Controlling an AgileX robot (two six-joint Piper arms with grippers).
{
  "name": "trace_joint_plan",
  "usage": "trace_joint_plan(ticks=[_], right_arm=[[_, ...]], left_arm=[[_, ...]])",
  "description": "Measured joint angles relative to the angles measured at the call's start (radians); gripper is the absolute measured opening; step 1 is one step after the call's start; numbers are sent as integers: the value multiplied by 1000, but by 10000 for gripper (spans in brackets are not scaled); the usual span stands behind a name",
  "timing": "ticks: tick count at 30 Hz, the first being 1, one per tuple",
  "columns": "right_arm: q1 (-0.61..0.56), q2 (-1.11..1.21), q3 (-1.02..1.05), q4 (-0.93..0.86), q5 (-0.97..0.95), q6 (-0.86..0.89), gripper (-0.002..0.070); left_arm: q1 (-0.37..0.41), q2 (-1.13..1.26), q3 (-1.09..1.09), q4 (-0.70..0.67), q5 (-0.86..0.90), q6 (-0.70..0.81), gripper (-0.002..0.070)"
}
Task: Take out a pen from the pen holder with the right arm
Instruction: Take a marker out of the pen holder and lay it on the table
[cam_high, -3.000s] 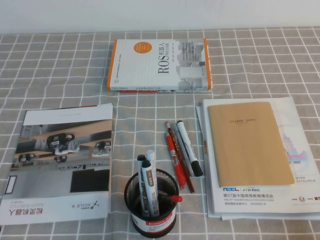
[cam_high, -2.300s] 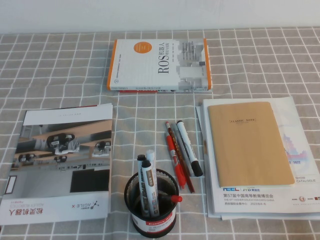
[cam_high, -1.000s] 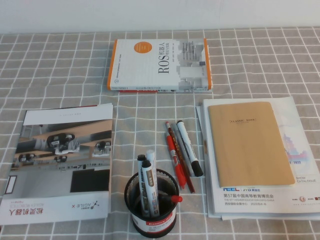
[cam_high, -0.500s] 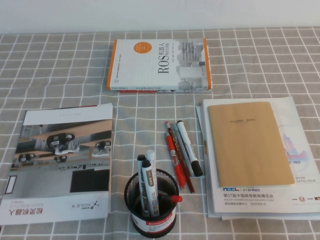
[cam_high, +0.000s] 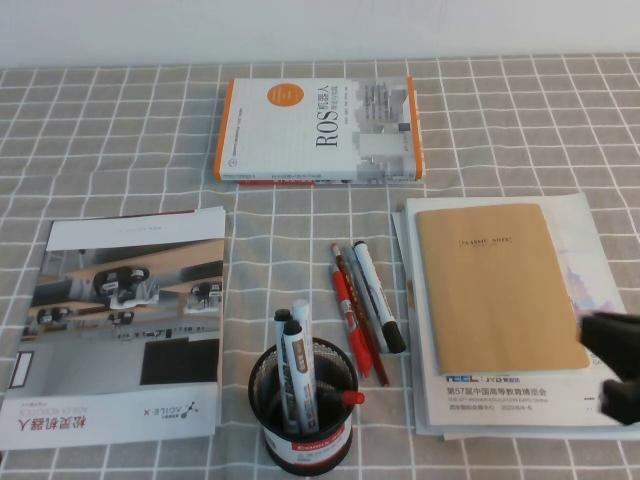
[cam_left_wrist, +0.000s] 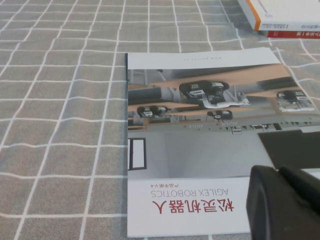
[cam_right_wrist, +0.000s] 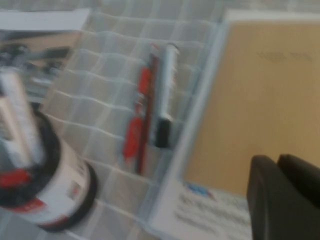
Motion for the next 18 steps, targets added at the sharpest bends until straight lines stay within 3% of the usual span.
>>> trace_joint_plan(ticks=[3,9,13,18], right_arm=[[196,32,3,-108,-206,103,-12],[471,105,99,-386,-683,149,-12],[548,193,131,-444,-821,154,16],[566,317,133,-527,-896,197,169]], left_arm=[[0,0,0,0,0,0,-3],[0,0,0,0,0,0,-3],[0,0,0,0,0,0,-3],[0,0,0,0,0,0,-3]])
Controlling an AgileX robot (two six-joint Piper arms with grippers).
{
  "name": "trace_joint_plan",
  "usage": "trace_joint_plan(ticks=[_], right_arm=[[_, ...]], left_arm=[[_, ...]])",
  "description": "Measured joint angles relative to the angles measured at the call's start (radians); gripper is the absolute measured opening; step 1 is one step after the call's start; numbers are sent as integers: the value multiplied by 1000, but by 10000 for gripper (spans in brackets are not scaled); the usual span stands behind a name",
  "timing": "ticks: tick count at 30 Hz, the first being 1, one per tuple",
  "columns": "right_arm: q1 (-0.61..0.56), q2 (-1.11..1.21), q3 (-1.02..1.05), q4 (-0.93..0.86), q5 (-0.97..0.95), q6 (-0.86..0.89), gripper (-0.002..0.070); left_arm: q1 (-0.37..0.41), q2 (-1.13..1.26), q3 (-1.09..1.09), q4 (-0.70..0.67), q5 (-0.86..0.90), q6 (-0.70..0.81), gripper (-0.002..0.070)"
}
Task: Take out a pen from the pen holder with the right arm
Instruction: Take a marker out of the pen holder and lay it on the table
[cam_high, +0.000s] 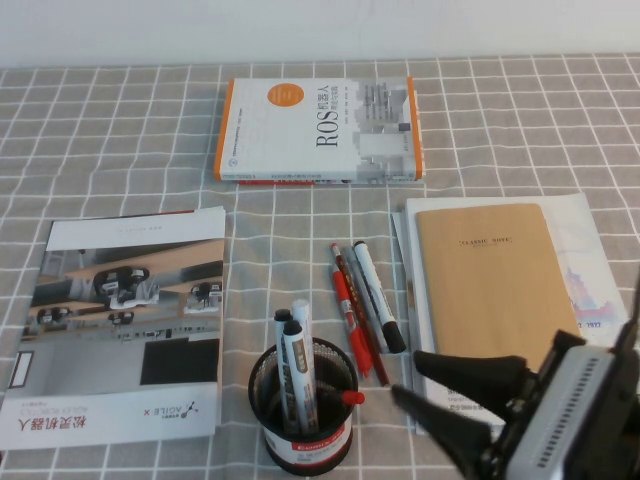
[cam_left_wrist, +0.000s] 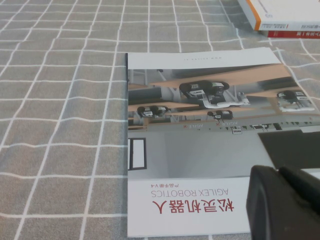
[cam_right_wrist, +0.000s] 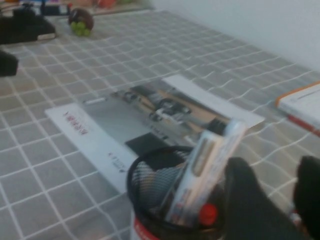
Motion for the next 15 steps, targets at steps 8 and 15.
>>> trace_joint_plan(ticks=[8,15], right_arm=[[0,173,16,-122,-252,97,430],[0,300,50,-114,-429,110,433]], left_arm=[[0,0,0,0,0,0,-3],[0,0,0,0,0,0,-3]])
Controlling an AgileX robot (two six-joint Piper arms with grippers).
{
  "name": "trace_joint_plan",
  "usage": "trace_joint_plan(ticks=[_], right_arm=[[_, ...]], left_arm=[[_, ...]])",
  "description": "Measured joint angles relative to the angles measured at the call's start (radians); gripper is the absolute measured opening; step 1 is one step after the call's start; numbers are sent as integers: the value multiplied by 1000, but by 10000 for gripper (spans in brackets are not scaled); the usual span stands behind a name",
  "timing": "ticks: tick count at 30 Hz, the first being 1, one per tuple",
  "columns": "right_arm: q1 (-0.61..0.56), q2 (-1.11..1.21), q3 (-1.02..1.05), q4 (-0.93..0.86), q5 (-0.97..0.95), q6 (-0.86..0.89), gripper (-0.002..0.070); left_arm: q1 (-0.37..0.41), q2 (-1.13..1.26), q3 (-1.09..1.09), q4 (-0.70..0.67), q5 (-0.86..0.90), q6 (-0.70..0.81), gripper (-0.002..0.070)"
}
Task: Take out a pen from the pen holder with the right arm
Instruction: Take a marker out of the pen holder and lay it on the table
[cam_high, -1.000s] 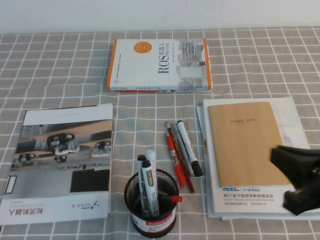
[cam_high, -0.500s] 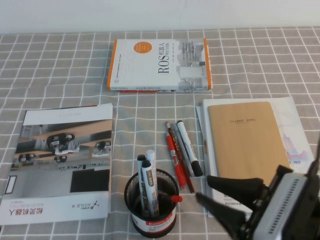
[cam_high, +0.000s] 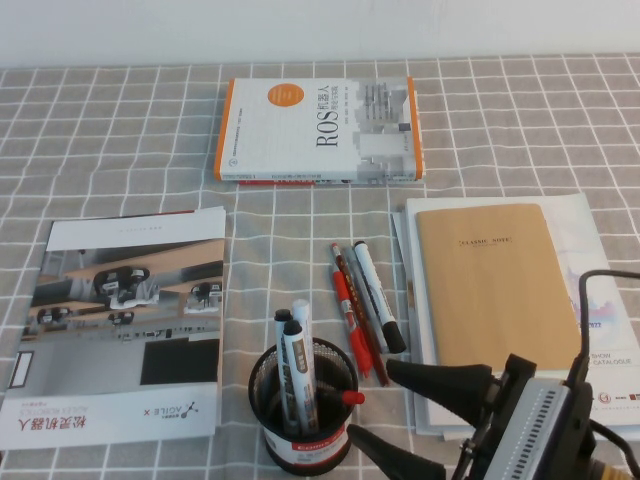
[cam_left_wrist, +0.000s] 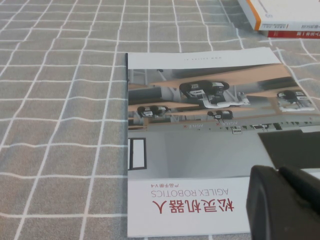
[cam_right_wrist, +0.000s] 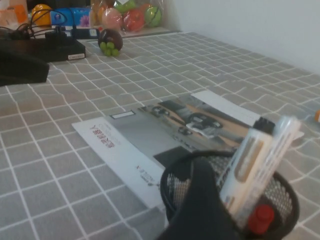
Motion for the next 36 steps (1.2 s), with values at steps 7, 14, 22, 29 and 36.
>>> trace_joint_plan(ticks=[7,14,22,29,36], right_arm=[[0,126,11,12,-58,0,433],[0,153,11,26,-59,0,433],[0,158,-23,46,-61,0,433],[0,213,-57,66,-62,26,433],[0,228,-83,87,-62,57,433]], left_arm=[[0,0,0,0,0,0,-3],[0,0,0,0,0,0,-3],[0,0,0,0,0,0,-3],[0,0,0,0,0,0,-3],[0,0,0,0,0,0,-3]])
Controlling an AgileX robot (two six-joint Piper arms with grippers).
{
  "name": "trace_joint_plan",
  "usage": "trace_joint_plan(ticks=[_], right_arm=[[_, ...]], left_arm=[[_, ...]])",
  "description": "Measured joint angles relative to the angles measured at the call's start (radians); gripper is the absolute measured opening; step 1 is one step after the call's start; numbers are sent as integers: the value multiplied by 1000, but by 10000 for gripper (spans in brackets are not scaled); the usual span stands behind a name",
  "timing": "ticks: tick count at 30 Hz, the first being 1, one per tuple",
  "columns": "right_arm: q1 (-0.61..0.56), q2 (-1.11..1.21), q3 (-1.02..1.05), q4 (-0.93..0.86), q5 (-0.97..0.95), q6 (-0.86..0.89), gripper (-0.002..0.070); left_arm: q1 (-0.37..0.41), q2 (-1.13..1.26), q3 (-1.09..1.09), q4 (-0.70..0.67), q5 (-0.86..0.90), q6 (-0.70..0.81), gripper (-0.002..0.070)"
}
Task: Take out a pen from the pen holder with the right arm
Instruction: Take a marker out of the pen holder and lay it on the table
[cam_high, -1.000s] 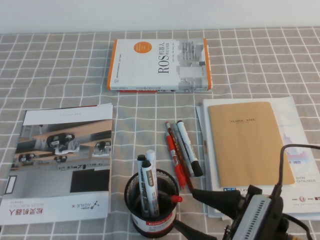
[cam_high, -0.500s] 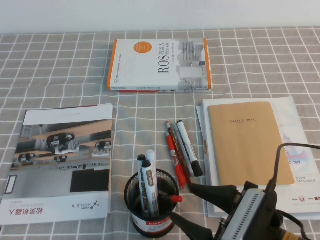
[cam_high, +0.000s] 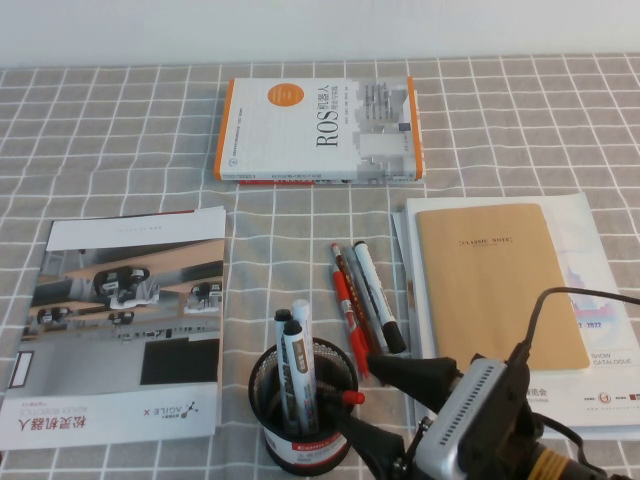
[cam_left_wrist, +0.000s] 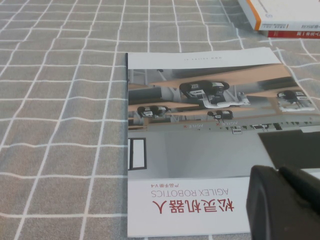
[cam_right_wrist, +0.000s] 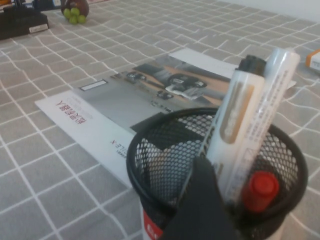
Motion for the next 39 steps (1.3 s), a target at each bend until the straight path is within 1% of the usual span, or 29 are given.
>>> trace_joint_plan(ticks=[17,20,24,26,34,36,39], right_arm=[[0,58,-58,0,-2,53,433],[0,58,-60,0,-2,53,419],[0,58,-63,-20,-7,53,359],[0,58,-63,-37,-7,53,316],[0,58,-63,-44,-7,56,211],[0,58,-63,-44,-7,56,167],[0,50,-63,-44,-7,56,69]], left_arm=[[0,0,0,0,0,0,-3],[0,0,0,0,0,0,-3],[0,0,0,0,0,0,-3],[0,0,0,0,0,0,-3],[0,0,0,0,0,0,-3],[0,0,0,0,0,0,-3],[0,0,0,0,0,0,-3]])
